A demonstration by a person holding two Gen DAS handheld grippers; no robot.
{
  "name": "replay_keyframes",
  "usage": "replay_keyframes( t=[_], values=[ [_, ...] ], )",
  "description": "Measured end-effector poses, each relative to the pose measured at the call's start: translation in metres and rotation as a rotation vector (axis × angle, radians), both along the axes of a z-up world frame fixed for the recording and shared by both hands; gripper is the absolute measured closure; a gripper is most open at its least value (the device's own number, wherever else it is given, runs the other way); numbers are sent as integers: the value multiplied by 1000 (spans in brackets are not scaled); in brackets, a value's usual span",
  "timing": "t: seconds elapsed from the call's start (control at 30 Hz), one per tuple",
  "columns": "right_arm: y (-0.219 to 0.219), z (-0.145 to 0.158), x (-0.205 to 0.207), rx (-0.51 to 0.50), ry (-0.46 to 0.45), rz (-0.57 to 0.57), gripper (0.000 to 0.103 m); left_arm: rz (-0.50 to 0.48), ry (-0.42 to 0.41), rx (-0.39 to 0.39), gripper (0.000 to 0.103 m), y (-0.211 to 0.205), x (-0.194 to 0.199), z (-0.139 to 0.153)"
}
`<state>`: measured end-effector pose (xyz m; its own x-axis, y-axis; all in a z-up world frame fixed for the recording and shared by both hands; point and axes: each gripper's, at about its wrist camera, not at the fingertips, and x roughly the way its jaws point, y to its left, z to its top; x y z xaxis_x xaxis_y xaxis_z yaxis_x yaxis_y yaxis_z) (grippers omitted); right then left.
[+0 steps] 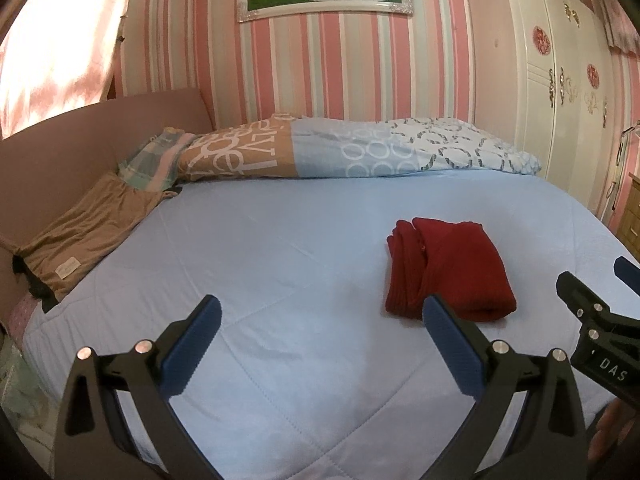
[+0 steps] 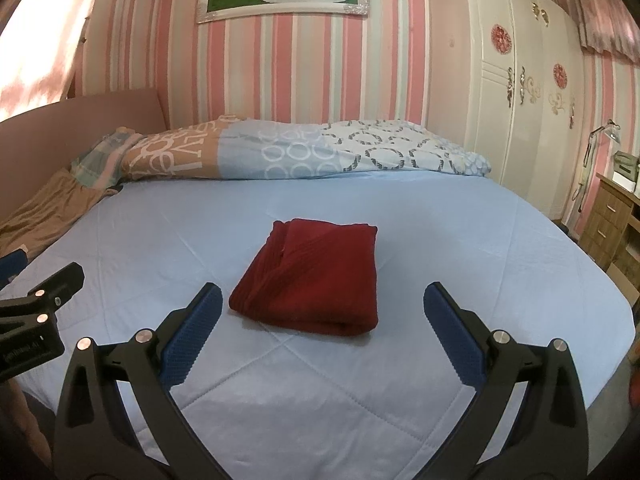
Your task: Fold small clothes
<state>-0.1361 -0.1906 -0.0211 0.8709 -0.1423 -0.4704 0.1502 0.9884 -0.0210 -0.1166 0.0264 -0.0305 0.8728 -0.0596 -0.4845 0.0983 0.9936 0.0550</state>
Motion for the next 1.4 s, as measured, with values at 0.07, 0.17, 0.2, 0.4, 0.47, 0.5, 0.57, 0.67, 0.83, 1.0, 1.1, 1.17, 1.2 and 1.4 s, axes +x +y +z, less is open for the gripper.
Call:
replay_keyframes(
  t=[0.07, 0.17, 0.2, 0.4, 0.47, 0.5, 0.57, 0.67, 0.83, 1.0, 1.1, 1.17, 1.2, 1.4],
  values=[
    [0, 0, 0, 1, 0, -1, 3, 2, -2, 1, 2, -1, 0, 0],
    [0, 0, 0, 1, 1, 0, 3, 5, -1, 3, 2, -1, 0, 0],
    [0, 0, 0, 1, -1, 0, 3, 6, -1, 4, 2, -2, 1, 0],
    [0, 0, 1, 2, 1, 0, 3, 9, -13, 15, 2, -6, -1, 3],
    [0, 0, 1, 0, 1, 0, 3, 12, -16, 18, 2, -6, -1, 3],
    [0, 0, 1, 0, 1, 0, 3, 10, -15, 17, 2, -6, -1, 3],
    [0, 0, 0, 1, 1, -1, 3, 13, -14, 17, 2, -7, -1, 3],
    [1, 0, 1, -2, 1, -1, 3, 12, -15, 18, 2, -6, -1, 3],
    [0, -1, 1, 1, 1, 1, 3, 10, -13, 16, 2, -7, -1, 2],
    [0, -1, 1, 2, 2, 0, 3, 8, -11, 12, 2, -9, -2, 1],
    [0, -1, 2, 0, 5, 1, 3, 4, -4, 3, 2, -9, -2, -1],
    [0, -2, 2, -2, 6, 2, 3, 3, -1, -1, 2, -9, -1, -1],
    [0, -2, 2, -2, 6, 2, 3, 4, -2, 1, 2, -9, -1, -1],
    [-1, -2, 4, -7, 4, 4, 3, 3, 4, 3, 2, -9, 0, -2]
  ],
)
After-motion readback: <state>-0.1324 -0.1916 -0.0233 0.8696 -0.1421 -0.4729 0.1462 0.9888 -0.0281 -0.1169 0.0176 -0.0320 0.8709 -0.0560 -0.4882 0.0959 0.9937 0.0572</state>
